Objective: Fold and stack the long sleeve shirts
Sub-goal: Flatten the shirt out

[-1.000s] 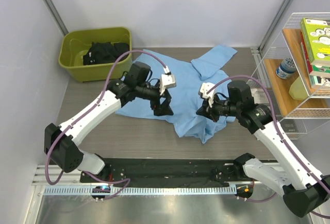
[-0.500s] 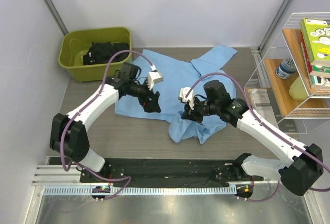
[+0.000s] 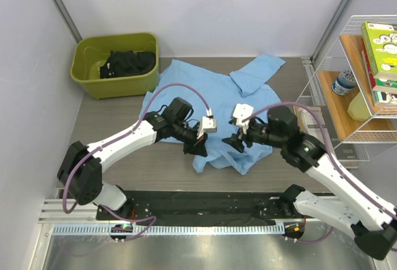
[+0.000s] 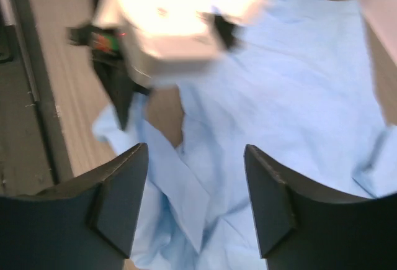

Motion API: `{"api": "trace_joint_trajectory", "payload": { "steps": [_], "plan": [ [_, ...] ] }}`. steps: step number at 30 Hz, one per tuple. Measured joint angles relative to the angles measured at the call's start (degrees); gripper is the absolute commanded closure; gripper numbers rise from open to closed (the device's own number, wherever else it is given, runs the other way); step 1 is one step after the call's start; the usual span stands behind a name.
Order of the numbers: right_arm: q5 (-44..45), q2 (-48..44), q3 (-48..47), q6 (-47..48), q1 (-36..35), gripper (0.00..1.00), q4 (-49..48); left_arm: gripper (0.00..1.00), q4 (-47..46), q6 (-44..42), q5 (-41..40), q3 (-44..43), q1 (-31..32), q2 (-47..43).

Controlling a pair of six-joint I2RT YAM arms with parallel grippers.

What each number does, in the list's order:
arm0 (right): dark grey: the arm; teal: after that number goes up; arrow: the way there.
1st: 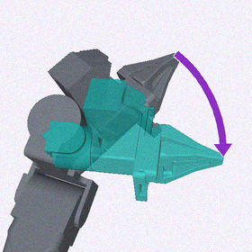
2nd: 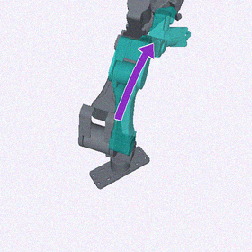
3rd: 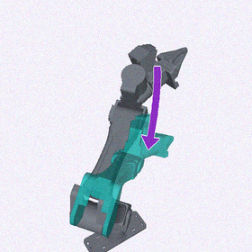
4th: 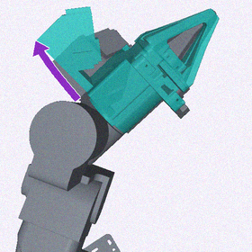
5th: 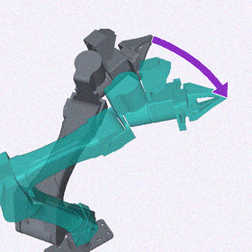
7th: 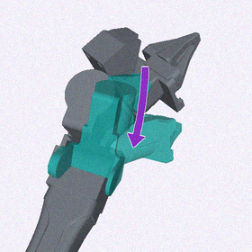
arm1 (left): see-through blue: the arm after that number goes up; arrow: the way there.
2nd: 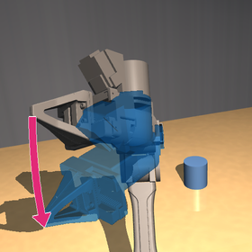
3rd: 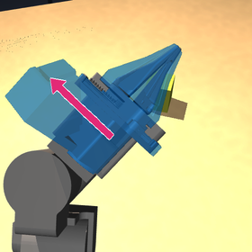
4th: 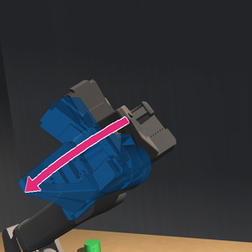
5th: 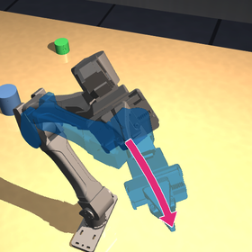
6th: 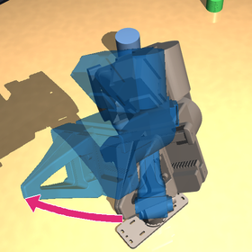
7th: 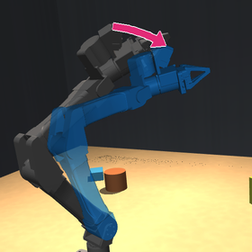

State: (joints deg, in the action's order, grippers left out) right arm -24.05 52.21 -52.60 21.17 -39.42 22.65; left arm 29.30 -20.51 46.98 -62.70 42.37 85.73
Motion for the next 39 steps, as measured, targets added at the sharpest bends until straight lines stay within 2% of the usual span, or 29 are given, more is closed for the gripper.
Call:
{"api": "trace_joint_trajectory", "payload": {
  "steps": [1,3,7,8,12,19,22,28,29,30,31,32,33,37,39],
  "plan": [
    [1.86,-2.21,0.66,0.07,0.00,0.23,0.33,1.00,0.76,-1.77,-0.04,1.22,0.13,-1.18],
    [6.93,-6.80,2.47,0.28,0.00,0.24,1.46,1.00,3.52,-5.20,-0.57,3.56,0.59,-4.15],
    [15.10,-9.29,3.87,0.87,0.33,0.40,5.84,0.99,12.57,-14.60,-2.29,4.81,2.54,-11.08],
    [16.24,-8.09,3.87,0.94,0.70,0.44,7.23,0.99,14.51,-17.29,-2.86,4.85,3.08,-12.87],
    [15.43,1.05,3.82,2.29,5.46,0.48,14.12,0.99,18.67,-25.86,-6.69,6.60,6.36,-19.08],
    [12.11,21.97,-1.36,10.43,17.44,0.64,26.36,0.99,21.20,-27.54,-9.09,6.67,12.02,-18.25],
    [12.11,27.47,-1.55,13.57,18.51,0.64,27.91,1.00,21.22,-27.58,-10.36,6.67,13.38,-19.41],
    [14.80,33.48,3.76,16.26,18.95,0.62,27.43,0.99,23.08,-29.33,-13.07,6.69,16.52,-23.71],
    [15.21,34.47,3.87,16.35,19.06,0.61,27.06,0.93,23.32,-29.83,-13.57,6.78,17.27,-24.98],
    [15.61,35.36,3.91,16.50,19.30,0.61,26.60,0.71,23.63,-30.47,-13.92,6.86,17.77,-26.10],
    [16.02,35.95,3.91,16.65,19.56,0.60,26.14,0.62,24.30,-31.50,-14.23,6.91,18.23,-27.30],
    [16.15,35.98,3.91,16.74,19.74,0.57,25.88,0.45,24.83,-32.83,-14.43,6.93,18.60,-27.96],
    [16.24,35.87,3.91,16.98,19.80,0.57,25.75,0.37,25.46,-33.38,-14.45,6.93,19.19,-28.33],
    [16.28,34.05,3.82,18.40,20.04,0.57,26.14,0.41,25.49,-31.50,-16.87,6.91,20.11,-26.95],
    [16.57,32.85,3.34,19.10,20.04,0.57,26.93,0.42,24.76,-29.03,-18.18,6.84,18.01,-25.57]
  ]
}}
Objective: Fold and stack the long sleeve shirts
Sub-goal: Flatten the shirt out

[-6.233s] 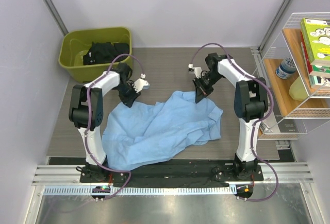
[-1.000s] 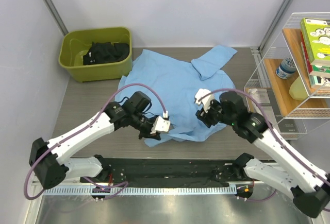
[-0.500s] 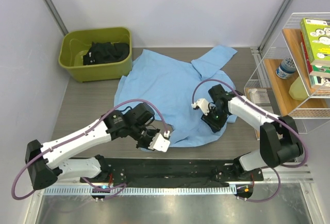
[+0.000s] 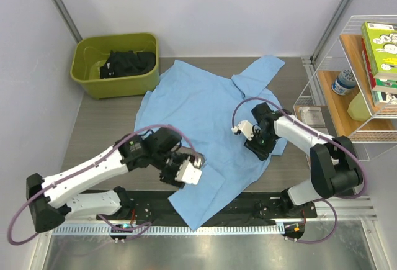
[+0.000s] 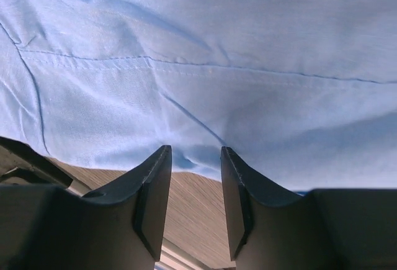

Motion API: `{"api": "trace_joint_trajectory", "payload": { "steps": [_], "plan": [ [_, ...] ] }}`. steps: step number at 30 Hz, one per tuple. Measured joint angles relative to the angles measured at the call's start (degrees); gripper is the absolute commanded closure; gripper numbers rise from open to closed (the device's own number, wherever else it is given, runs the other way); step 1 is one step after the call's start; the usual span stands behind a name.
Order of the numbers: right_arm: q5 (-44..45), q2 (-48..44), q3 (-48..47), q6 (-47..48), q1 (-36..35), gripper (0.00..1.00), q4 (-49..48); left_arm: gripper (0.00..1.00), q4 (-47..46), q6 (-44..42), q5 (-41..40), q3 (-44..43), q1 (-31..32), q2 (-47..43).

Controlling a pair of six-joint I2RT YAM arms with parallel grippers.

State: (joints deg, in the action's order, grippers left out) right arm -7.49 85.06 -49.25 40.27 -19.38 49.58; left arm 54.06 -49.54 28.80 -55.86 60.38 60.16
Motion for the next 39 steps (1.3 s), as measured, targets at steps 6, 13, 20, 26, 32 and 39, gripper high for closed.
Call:
{"api": "trace_joint_trajectory", "payload": {
  "steps": [6,13,20,26,32,39],
  "plan": [
    [0.31,-2.19,-4.59,-0.98,0.11,0.57,2.78,0.50,-3.54,5.14,-1.84,-5.40,-23.65,13.20],
    [1.44,1.95,-6.14,-3.23,0.63,0.57,1.62,0.59,-8.92,6.10,-12.50,-10.99,-35.32,33.31],
    [5.07,10.27,-6.03,-0.79,5.75,0.58,-0.11,0.72,-9.16,3.98,-19.15,-9.16,-38.25,41.00],
    [8.00,10.88,-6.34,4.55,12.04,0.57,-0.46,0.82,-6.86,1.38,-17.59,-0.85,-34.23,35.34],
    [7.43,13.09,-10.58,8.09,12.98,0.57,2.78,0.79,1.86,3.76,-12.81,4.63,-22.49,27.06],
    [0.98,14.36,-21.73,7.78,12.81,0.57,7.45,0.72,3.67,7.17,-13.84,-6.19,-33.16,24.26]
  ]
}}
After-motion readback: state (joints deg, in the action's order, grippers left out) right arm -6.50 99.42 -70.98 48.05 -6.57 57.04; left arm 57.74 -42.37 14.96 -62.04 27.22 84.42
